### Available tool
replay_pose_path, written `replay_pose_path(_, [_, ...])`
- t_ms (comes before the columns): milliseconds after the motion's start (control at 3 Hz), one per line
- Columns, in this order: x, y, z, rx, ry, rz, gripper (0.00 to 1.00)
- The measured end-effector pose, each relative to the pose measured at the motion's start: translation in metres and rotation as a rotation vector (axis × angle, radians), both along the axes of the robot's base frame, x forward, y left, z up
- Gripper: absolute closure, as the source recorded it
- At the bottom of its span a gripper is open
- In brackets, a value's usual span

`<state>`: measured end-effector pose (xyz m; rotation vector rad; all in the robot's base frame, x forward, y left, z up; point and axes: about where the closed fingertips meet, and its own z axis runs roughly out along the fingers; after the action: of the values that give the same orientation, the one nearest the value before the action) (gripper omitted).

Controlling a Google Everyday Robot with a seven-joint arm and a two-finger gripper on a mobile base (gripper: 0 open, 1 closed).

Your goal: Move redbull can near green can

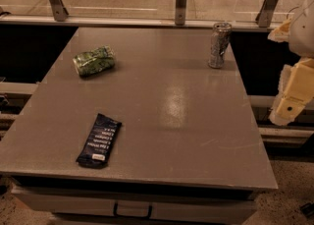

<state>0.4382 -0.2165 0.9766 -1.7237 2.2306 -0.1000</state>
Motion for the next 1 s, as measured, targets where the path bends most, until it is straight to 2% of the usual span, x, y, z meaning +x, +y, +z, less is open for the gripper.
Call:
replay_pose_path(333, [0.000, 0.000, 0.000, 0.000, 0.000, 0.000, 0.00])
replay_pose_path(667, [0.027, -0.009, -0.009, 0.019, -0.025, 0.015, 0.00])
replay_pose_path(1000, [0.076, -0.027, -0.022, 0.104, -0.080, 0.011, 0.00])
